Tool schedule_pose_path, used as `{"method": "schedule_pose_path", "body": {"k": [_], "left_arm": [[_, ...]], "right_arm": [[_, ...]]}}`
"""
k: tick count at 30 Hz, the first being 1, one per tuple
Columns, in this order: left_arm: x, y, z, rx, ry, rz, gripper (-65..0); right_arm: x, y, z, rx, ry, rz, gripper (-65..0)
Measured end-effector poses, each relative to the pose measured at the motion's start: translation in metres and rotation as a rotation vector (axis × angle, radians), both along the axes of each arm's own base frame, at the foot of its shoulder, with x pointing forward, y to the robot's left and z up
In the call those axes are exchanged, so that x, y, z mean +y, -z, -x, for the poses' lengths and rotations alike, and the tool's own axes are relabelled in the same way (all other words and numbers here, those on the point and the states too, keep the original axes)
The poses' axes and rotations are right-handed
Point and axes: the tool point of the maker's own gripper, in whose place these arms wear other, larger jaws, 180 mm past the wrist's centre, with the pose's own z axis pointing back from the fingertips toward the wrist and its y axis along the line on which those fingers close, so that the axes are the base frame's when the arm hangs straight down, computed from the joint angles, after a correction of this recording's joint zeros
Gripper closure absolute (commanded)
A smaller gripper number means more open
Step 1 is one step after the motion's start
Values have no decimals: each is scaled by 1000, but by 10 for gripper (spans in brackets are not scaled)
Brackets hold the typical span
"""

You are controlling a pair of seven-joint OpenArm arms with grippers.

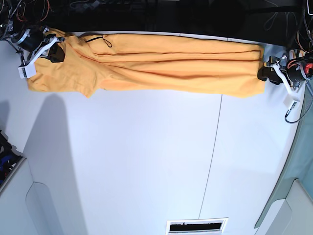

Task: Layout the t-shirt on the table in an organized manner, then fold the t-shirt properly
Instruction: 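Regrasp the folded shirt ends with both grippers and straighten the strip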

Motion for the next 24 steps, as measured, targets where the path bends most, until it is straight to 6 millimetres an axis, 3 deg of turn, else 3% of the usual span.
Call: {"method": "schedule_pose_path", "body": {"k": [16, 21, 24], "left_arm": [[-5, -2, -3, -26, 13, 22, -380], [-6, -13, -12, -72, 18, 22, -380], [6, -26, -20, -118, -15, 10, -380]], "right_arm": [[0, 0, -1, -3, 0, 0, 0], [0, 0, -1, -3, 0, 0, 0], [0, -1, -1, -3, 0, 0, 0]]}}
